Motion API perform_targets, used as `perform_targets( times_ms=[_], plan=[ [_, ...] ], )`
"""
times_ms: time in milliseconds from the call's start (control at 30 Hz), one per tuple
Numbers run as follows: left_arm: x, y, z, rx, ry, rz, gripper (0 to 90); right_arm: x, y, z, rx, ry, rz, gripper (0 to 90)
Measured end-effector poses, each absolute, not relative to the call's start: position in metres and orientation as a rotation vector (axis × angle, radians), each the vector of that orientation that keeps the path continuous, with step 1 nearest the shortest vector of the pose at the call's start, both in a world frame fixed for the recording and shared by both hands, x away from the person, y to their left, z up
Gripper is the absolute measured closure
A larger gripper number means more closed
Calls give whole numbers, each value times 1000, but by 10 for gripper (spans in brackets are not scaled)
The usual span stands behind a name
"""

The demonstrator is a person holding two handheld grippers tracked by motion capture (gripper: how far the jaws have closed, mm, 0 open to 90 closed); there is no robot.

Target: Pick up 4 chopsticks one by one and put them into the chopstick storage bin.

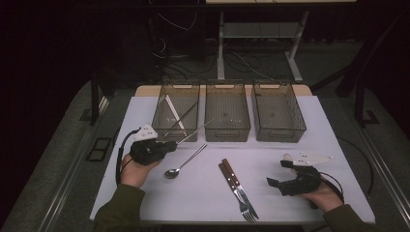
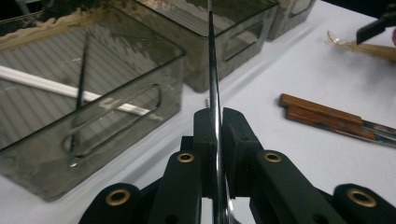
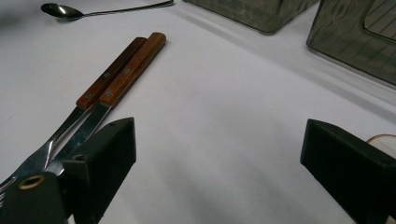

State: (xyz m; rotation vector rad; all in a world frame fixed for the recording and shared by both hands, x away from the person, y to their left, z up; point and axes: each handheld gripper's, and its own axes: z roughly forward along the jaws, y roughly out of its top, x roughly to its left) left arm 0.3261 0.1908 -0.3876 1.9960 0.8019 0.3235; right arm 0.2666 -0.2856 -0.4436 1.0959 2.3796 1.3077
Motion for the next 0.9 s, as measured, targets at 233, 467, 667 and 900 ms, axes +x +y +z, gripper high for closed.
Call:
perform_targets(
  times_ms=[233,467,667,900],
  plan=[
    [337,199,-384,1968,843,349,841,267,-285,-444,1097,2384,1306,102],
    [357,201,-381,1960,887,375,841,267,-285,-444,1094,2385,1309,102],
    [379,203,-375,1943,934,416,841,268,-285,-444,1097,2386,1311,102],
    [404,203,-369,1946,995,436,841,268,-284,-444,1099,2386,1312,102]
  ],
)
